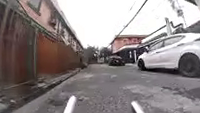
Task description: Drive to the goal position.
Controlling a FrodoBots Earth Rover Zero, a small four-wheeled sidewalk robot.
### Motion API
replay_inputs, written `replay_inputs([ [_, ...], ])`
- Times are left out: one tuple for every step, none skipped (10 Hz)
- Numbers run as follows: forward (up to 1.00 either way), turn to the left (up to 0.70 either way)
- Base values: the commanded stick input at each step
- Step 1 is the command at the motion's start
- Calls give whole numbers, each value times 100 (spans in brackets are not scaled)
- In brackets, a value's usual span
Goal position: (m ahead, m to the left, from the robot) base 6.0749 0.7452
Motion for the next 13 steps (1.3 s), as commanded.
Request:
replay_inputs([
  [85, 0],
  [85, 0],
  [85, 0],
  [85, 0],
  [85, 0],
  [85, 0],
  [85, 0],
  [85, 0],
  [85, 0],
  [85, 0],
  [85, 0],
  [85, 0],
  [85, 0],
])
